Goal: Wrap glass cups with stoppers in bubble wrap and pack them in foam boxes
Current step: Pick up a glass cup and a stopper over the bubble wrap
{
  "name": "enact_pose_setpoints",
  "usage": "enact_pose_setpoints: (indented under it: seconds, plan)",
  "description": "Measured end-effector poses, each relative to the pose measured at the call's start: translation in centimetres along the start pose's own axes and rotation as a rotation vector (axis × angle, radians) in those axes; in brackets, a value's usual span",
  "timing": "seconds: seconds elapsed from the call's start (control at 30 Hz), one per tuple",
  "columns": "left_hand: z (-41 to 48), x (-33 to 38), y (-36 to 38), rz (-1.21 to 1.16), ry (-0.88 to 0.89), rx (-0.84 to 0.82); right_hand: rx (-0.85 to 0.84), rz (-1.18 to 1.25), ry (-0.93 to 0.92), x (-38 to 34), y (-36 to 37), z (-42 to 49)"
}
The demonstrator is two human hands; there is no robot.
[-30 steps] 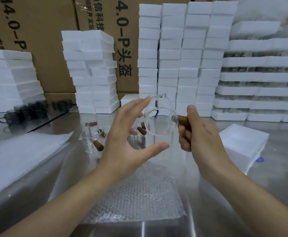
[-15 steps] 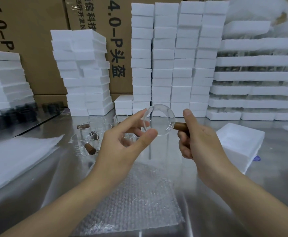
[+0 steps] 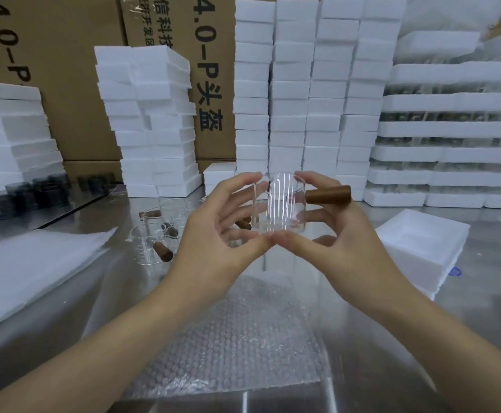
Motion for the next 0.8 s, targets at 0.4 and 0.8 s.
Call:
enact_pose_setpoints:
  seconds: [0.4,0.8]
  plan:
    - [0.3,-0.5,-1.0,0.577,0.255,-0.035,0.085,-0.448,-0.207,0.3,-0.9,0.4]
    - [0.5,-0.8,-1.4,0.410,0.128,0.015,0.113,-0.585,-0.251,-0.6,-1.5,0.3]
Point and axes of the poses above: each hand's wrist, its own z-axis towards the middle knuckle, its own y-axis out of the palm, x = y × z, the point moved 2 cm from there along z, towards the middle knuckle, and after that the axes turned 7 degrees about y, right-handed, at the moved point
